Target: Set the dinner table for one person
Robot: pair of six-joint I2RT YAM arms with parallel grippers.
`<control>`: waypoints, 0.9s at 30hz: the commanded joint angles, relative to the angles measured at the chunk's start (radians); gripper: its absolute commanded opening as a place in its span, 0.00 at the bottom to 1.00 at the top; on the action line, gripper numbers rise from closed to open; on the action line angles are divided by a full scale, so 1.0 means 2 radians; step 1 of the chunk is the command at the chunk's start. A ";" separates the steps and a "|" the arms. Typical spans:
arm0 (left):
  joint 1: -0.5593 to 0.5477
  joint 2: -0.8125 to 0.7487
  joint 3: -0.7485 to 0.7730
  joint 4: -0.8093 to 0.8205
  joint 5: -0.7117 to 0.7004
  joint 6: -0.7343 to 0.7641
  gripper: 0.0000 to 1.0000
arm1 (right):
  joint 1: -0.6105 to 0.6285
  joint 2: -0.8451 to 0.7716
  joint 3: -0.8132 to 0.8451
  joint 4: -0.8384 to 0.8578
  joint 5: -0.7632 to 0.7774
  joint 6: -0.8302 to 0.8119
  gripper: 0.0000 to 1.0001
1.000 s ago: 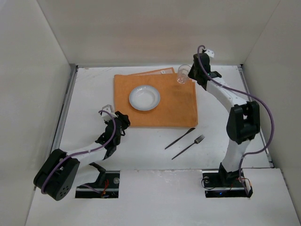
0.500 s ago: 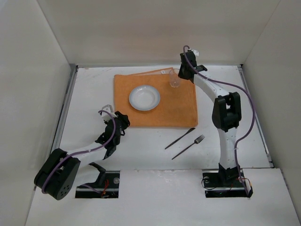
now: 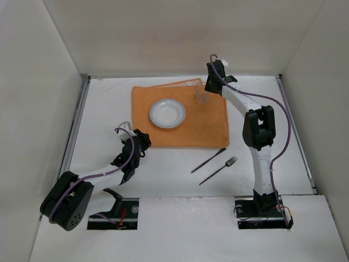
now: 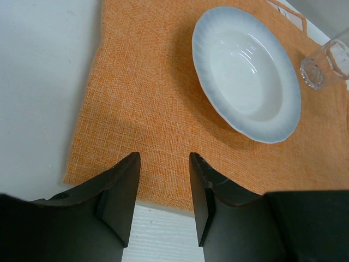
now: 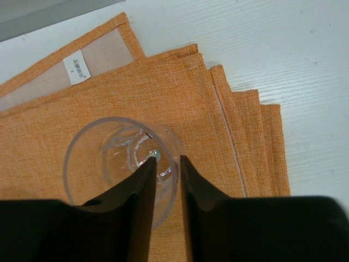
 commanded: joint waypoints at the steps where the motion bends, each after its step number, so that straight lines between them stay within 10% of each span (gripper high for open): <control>1: 0.004 0.004 0.015 0.026 -0.002 -0.002 0.39 | 0.006 0.001 0.022 0.003 0.002 0.000 0.34; 8: 0.004 0.006 0.017 0.026 0.000 -0.002 0.39 | 0.006 -0.055 -0.015 0.019 0.007 -0.004 0.58; 20: -0.011 -0.006 0.023 0.021 0.010 0.015 0.39 | 0.004 -0.257 -0.245 0.133 0.021 0.009 0.61; 27: -0.071 -0.022 0.043 0.025 0.020 0.095 0.28 | 0.016 -0.418 -0.502 0.271 0.058 0.055 0.08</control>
